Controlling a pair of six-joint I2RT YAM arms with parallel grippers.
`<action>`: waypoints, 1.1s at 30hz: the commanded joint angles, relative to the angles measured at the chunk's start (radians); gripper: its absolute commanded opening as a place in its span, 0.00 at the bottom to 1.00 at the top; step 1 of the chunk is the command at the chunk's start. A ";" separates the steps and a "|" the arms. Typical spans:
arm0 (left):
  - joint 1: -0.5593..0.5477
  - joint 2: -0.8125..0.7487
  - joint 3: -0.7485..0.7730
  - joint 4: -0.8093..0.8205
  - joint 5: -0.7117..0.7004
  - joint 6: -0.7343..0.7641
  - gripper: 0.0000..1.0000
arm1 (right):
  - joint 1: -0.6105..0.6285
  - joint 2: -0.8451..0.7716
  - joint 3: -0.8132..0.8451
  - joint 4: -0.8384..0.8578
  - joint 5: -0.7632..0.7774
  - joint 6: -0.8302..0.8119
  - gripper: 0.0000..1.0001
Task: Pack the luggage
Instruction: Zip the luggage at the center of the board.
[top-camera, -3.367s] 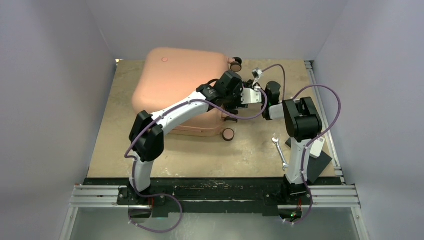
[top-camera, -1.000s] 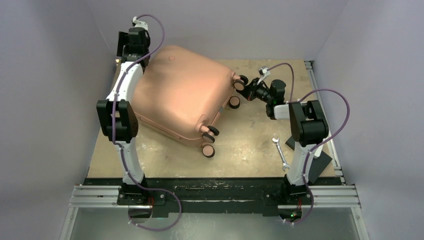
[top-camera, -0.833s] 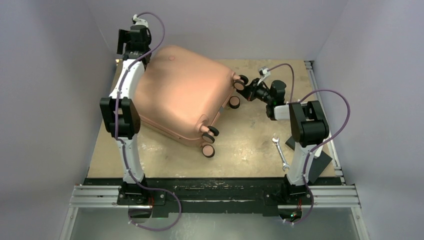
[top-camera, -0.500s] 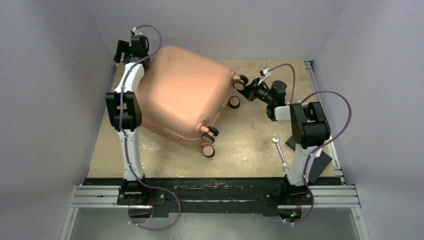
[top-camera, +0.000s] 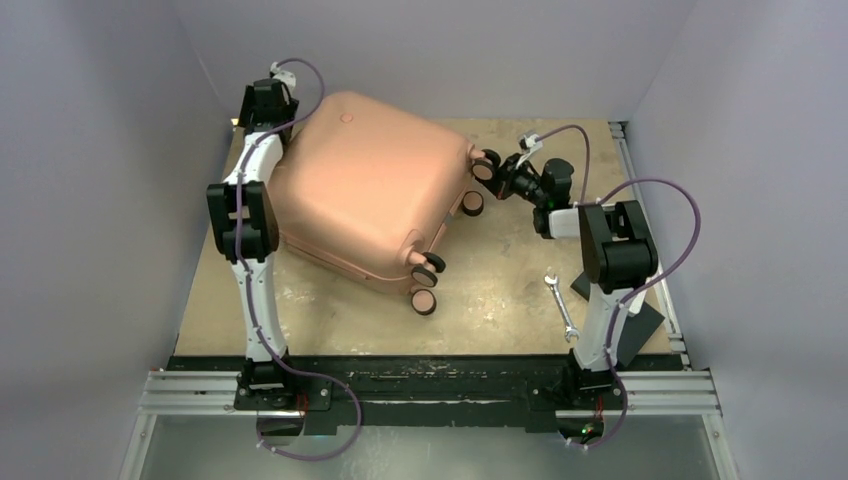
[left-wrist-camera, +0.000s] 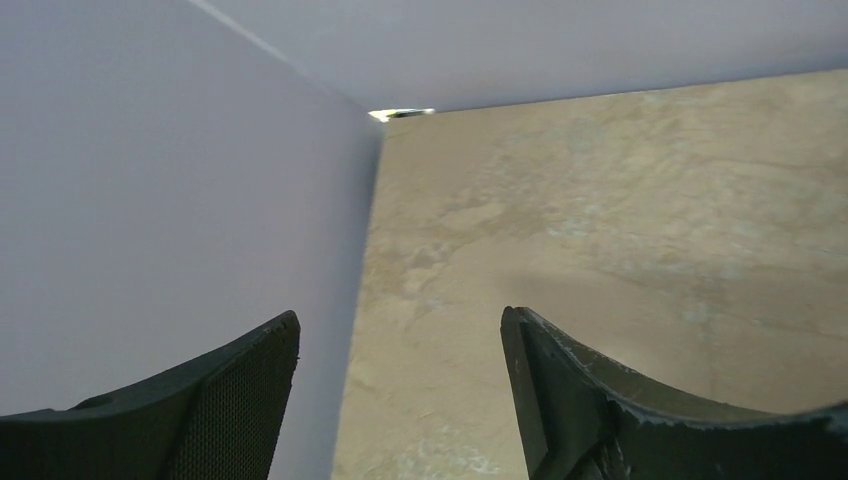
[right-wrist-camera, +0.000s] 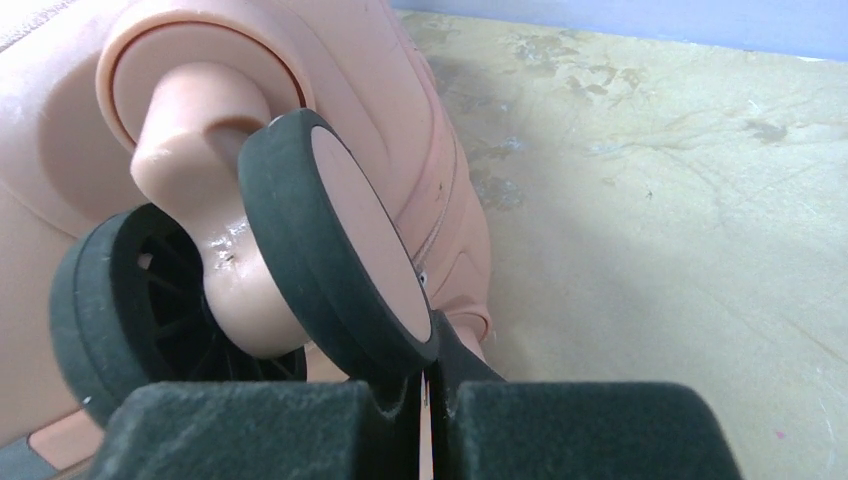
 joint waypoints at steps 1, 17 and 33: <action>-0.055 0.022 -0.083 -0.004 0.203 0.018 0.73 | -0.029 0.094 0.110 0.088 -0.010 0.045 0.00; -0.087 0.105 0.228 -0.150 0.163 -0.188 0.84 | -0.005 0.083 0.040 0.175 -0.158 0.044 0.00; -0.365 -0.683 -0.157 -0.272 0.651 0.070 0.97 | -0.005 0.113 0.044 0.138 -0.114 0.064 0.00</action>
